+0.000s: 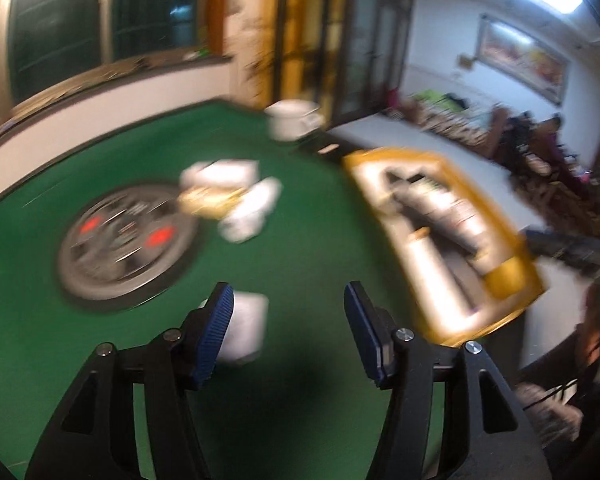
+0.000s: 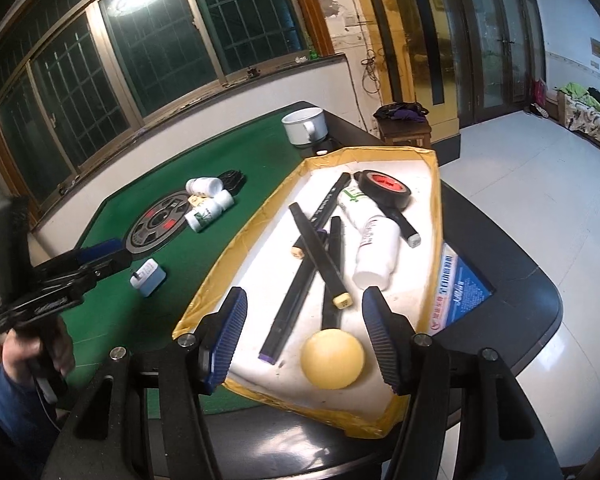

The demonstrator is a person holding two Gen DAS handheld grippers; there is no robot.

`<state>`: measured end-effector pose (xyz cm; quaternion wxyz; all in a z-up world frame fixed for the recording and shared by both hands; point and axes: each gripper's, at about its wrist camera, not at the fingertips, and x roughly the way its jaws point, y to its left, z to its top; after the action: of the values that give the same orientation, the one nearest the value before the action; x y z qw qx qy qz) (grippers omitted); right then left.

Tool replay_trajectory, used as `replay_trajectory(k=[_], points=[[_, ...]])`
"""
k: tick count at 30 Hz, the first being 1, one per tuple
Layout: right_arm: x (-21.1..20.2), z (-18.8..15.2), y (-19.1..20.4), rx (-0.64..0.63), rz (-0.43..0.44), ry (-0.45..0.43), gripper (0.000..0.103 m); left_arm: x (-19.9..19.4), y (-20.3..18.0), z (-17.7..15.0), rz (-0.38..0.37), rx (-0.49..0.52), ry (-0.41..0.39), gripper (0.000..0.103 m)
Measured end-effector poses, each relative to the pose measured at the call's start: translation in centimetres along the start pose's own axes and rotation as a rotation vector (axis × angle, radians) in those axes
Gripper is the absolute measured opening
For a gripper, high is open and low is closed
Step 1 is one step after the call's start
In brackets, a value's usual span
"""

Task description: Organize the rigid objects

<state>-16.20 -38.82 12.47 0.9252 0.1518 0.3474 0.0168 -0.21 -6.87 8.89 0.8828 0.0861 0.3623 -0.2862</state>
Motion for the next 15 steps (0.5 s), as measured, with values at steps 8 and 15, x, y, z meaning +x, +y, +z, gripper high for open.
replay_trajectory(k=[8,15], points=[[1.2,-0.2,0.8,0.007,0.033,0.033,0.055,2.8,3.5,-2.2,-0.036,-0.04,0.121,0.056],[0.8,0.2,1.9,-0.026,0.018,0.044,0.055,6.9,1.8,-1.2,-0.004,0.046,0.197,0.056]])
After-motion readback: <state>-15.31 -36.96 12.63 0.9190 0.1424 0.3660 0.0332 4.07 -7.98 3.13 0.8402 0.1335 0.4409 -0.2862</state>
